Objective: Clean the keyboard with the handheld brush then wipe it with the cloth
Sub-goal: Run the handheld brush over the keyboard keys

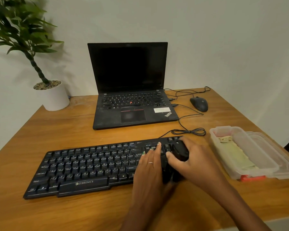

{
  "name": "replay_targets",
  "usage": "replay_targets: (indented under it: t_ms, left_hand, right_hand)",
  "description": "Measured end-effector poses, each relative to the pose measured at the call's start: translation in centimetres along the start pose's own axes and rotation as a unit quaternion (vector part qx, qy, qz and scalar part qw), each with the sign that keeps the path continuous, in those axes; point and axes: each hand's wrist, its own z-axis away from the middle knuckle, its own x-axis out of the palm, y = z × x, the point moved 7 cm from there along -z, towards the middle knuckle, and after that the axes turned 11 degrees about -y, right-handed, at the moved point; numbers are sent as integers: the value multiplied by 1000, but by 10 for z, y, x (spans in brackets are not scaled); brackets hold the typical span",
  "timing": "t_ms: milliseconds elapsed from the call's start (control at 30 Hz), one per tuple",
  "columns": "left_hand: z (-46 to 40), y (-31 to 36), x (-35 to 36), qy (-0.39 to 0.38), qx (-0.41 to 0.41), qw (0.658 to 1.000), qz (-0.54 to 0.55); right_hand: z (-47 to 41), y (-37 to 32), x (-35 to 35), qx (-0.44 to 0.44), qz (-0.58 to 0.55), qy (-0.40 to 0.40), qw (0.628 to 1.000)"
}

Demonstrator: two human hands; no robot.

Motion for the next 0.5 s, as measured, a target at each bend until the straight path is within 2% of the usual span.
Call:
replay_targets:
  t_ms: [67,133,300,400,500]
  left_hand:
    - [0,-1,0,-2,-4,1000,-13]
    - [1,-2,0,-11,-23,999,-36]
    - [0,0,-4,-4,-32,999,-33]
    - [0,1,-4,-1,-29,999,-30]
    - [0,-2,0,-5,-32,999,-18]
  right_hand:
    - [-7,0,-2,-1,39,5,999]
    - [-21,7,-12,12,55,52,997]
    - [-60,10,-9,-17,18,114,993]
    - [-73,12,-7,-22,-5,123,992]
    - [-64,10,-7,-20,4,96,995]
